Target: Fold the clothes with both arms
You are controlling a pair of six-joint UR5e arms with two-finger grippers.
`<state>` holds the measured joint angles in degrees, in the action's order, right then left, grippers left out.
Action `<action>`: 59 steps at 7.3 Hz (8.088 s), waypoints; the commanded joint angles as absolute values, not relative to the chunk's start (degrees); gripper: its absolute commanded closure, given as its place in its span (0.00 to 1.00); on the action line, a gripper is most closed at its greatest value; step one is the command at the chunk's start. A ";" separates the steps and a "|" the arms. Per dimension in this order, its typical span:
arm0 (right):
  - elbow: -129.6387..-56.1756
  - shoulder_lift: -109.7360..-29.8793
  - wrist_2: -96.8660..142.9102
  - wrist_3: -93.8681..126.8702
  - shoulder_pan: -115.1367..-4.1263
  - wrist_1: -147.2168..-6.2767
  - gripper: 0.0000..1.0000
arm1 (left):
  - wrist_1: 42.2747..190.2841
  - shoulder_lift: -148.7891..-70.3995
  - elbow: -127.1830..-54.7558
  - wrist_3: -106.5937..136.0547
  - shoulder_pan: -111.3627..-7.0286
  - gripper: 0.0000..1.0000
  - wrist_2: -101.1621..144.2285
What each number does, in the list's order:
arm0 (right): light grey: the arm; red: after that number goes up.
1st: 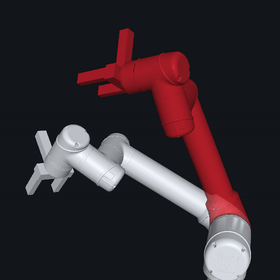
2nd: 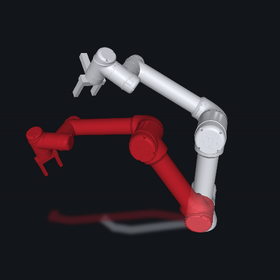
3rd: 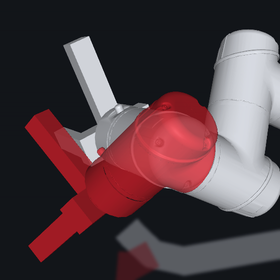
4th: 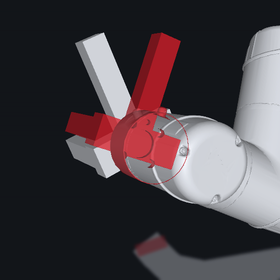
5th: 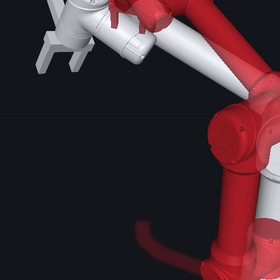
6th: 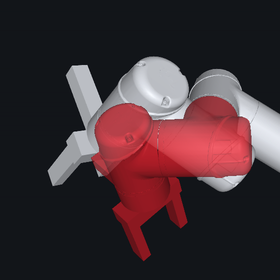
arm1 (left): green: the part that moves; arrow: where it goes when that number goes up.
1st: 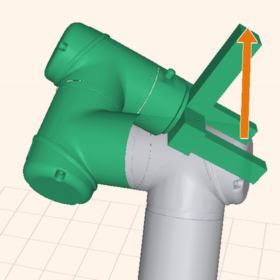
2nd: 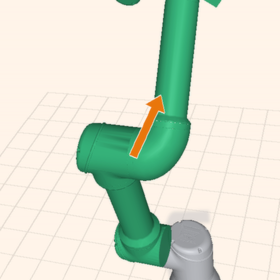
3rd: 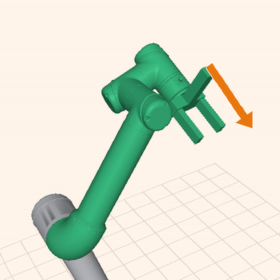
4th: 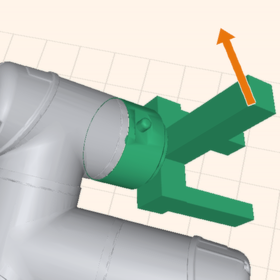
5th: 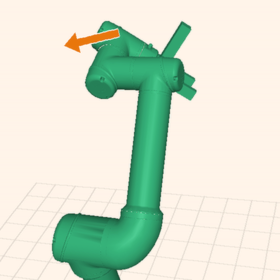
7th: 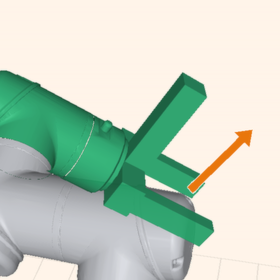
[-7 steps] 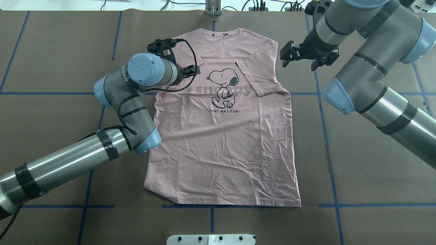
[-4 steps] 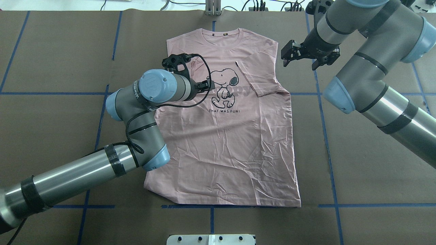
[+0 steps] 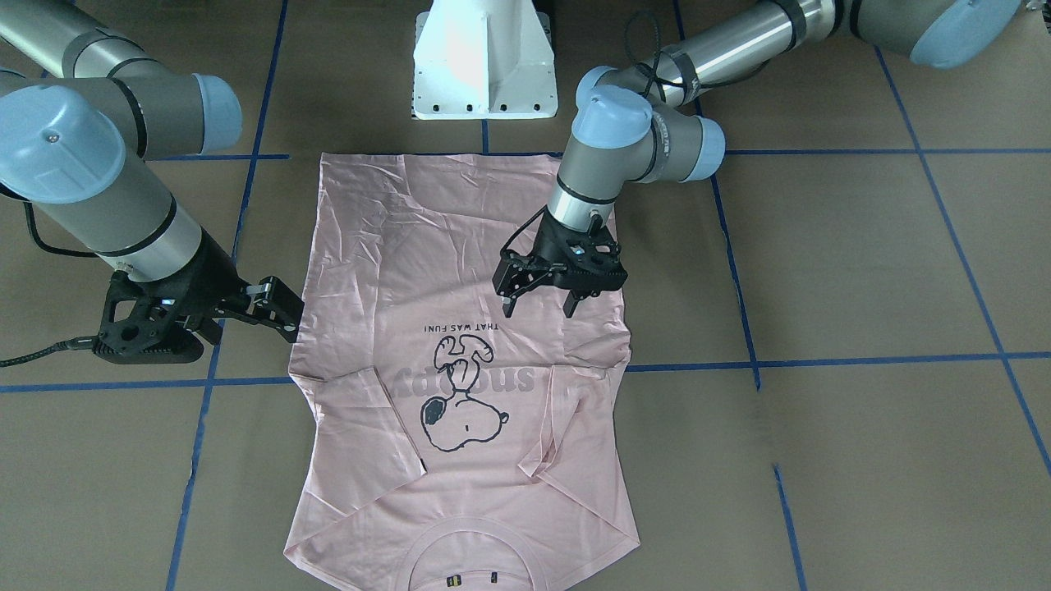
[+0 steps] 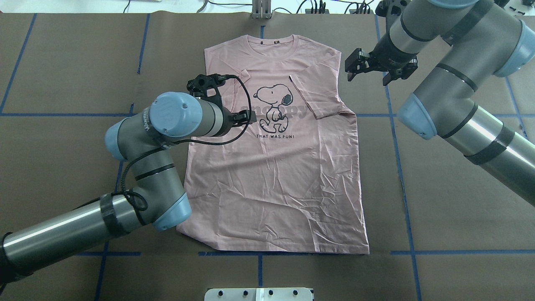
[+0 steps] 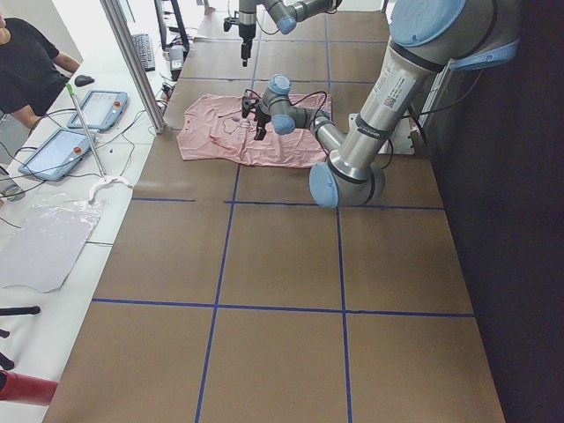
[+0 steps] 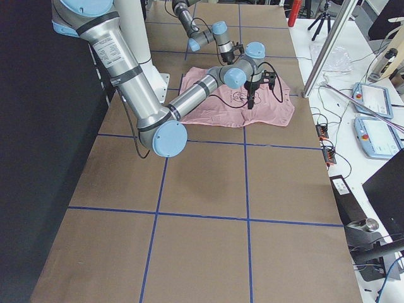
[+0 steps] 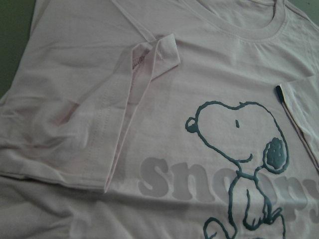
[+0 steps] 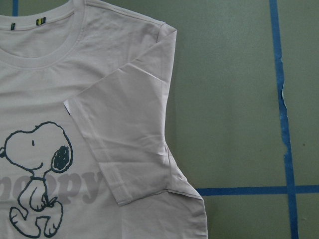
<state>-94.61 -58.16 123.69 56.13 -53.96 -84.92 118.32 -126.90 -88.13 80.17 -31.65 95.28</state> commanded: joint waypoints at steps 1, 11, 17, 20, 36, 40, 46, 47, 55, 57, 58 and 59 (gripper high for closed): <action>-97.80 -60.19 124.01 56.69 -53.96 -84.99 0.00 | 113.65 -122.08 -97.45 79.80 -31.90 0.00 95.45; -118.21 -87.19 96.88 87.09 -20.06 -68.82 0.00 | 100.72 -114.70 -113.91 76.11 -31.73 0.00 98.79; -116.46 -87.27 93.25 89.03 -13.01 -71.45 0.00 | 100.99 -115.05 -113.91 76.38 -31.47 0.00 99.76; -116.02 -87.10 93.60 89.03 -12.57 -71.46 0.05 | 100.99 -115.31 -113.91 76.38 -31.46 0.00 99.76; -116.28 -88.42 93.69 89.03 -11.08 -71.37 0.00 | 100.99 -116.10 -113.64 76.38 -31.20 0.00 99.76; -116.19 -88.42 93.60 89.03 -10.72 -71.46 0.71 | 101.07 -116.28 -113.56 76.38 -31.20 0.00 99.76; -116.72 -88.33 92.90 89.03 -10.81 -71.37 1.00 | 101.07 -116.28 -113.20 76.38 -31.20 0.00 99.67; -116.63 -88.33 93.07 89.03 -10.72 -71.37 1.00 | 101.07 -116.28 -113.20 76.46 -31.20 0.00 99.67; -116.89 -87.71 93.34 89.03 -10.63 -71.28 1.00 | 100.99 -116.63 -113.12 76.46 -31.11 0.00 99.67; -117.42 -87.80 93.51 89.03 -10.81 -71.28 1.00 | 100.99 -116.63 -112.94 76.64 -31.03 0.00 99.67; -117.94 -87.80 93.52 89.03 -10.90 -71.28 1.00 | 100.99 -116.54 -112.50 76.81 -30.59 0.00 99.67; -118.21 -87.80 93.52 89.03 -10.90 -71.19 1.00 | 101.07 -115.85 -112.50 76.82 -29.80 0.00 99.67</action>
<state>-117.78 -87.79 93.50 89.03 -10.85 -71.25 101.00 -116.39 -112.66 76.74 -30.54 99.67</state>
